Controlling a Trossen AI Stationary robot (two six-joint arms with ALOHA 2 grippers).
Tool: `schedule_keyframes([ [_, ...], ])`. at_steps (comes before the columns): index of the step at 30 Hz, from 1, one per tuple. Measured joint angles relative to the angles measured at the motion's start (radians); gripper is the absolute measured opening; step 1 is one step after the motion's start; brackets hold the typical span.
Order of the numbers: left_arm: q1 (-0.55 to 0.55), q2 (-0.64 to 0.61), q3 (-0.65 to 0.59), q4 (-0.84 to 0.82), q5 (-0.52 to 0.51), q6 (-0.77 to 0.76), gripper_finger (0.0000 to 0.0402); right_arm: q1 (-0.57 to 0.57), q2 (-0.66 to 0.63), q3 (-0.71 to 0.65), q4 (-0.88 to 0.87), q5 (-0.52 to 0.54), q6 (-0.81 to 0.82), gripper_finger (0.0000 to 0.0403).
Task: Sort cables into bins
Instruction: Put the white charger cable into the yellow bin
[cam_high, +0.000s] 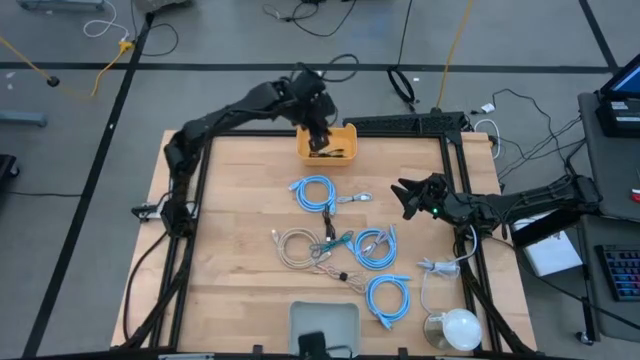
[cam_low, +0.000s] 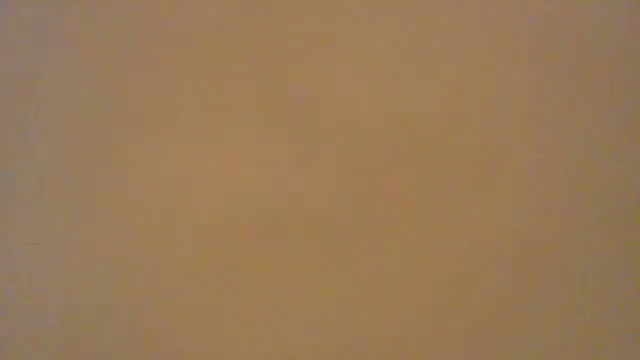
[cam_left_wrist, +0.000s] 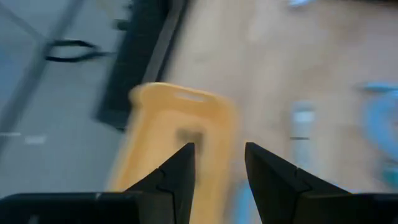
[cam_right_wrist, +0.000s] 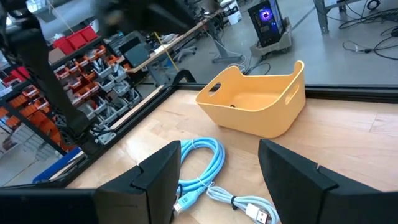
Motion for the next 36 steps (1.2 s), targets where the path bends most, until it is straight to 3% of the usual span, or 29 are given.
schedule_keyframes([
  [5, -0.084, -0.025, -0.007, -0.215, 0.211, -0.012, 0.0145, 0.0, 0.0, 0.0, 0.036, 0.0, 0.001, 0.0212],
  [9, -0.177, -0.025, -0.047, -0.387, 0.245, 0.067, 0.0145, -0.001, 0.0, 0.0, 0.124, 0.002, -0.001, 0.0212],
  [12, -0.249, -0.033, -0.117, -0.401, 0.246, 0.08, 0.0145, -0.012, 0.0, 0.0, 0.187, 0.002, -0.006, 0.0212],
  [15, -0.307, -0.064, -0.229, -0.344, 0.234, 0.044, 0.0145, -0.025, 0.004, 0.0, 0.236, -0.035, -0.055, 0.0212],
  [19, -0.343, -0.164, -0.443, -0.174, 0.176, -0.093, 0.0145, -0.055, 0.068, 0.017, 0.252, -0.225, -0.226, 0.0212],
  [25, -0.325, -0.384, -0.721, 0.098, 0.089, -0.325, 0.0145, -0.136, 0.303, 0.16, -0.041, -0.403, -0.42, 0.0212],
  [30, -0.283, -0.528, -0.809, 0.189, 0.057, -0.449, 0.0145, -0.227, 0.512, 0.252, -0.148, -0.479, -0.586, 0.0212],
  [36, -0.269, -0.614, -0.812, 0.214, 0.007, -0.495, 0.0145, -0.34, 0.693, 0.372, -0.223, -0.674, -0.767, 0.0212],
])
